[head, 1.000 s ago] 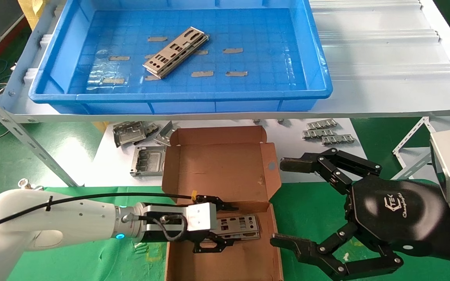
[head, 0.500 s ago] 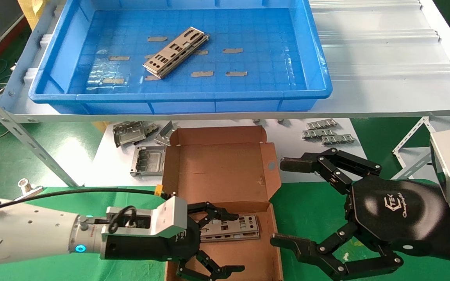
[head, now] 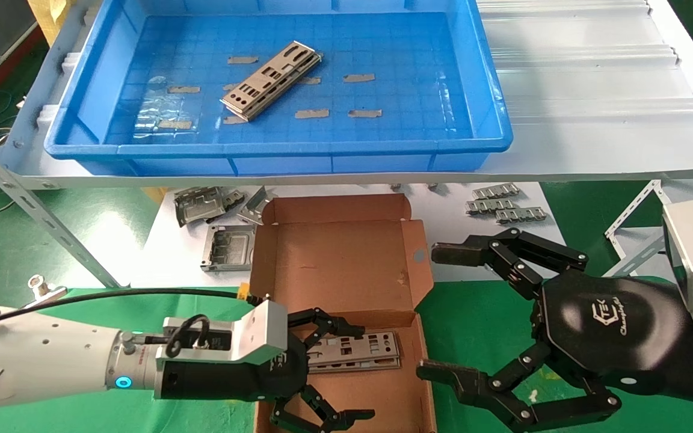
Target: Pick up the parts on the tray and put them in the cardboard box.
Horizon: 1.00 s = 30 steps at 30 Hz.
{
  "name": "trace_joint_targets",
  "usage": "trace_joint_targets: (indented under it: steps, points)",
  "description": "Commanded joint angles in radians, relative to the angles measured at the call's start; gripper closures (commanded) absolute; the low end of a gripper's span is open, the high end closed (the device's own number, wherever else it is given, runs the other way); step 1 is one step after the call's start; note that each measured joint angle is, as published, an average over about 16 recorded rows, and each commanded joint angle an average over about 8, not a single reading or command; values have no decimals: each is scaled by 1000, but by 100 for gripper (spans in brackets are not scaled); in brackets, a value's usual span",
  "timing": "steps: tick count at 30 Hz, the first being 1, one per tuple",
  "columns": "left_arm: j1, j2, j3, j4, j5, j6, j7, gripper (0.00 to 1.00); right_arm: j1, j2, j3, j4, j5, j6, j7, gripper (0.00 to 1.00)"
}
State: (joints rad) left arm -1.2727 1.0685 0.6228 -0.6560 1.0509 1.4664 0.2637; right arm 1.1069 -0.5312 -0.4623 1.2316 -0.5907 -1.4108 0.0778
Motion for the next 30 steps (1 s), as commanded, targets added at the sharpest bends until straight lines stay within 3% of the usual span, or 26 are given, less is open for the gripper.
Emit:
trace_joint_targets:
  steps: [1, 30]
  points:
    - [2, -5, -4, -7, -3, 0, -5, 0, 0, 0, 0, 0, 0, 0, 0, 0]
    - [102, -236, -177, -324, -165, 15, -233, 0, 0, 0, 0, 0, 0, 0, 0, 0]
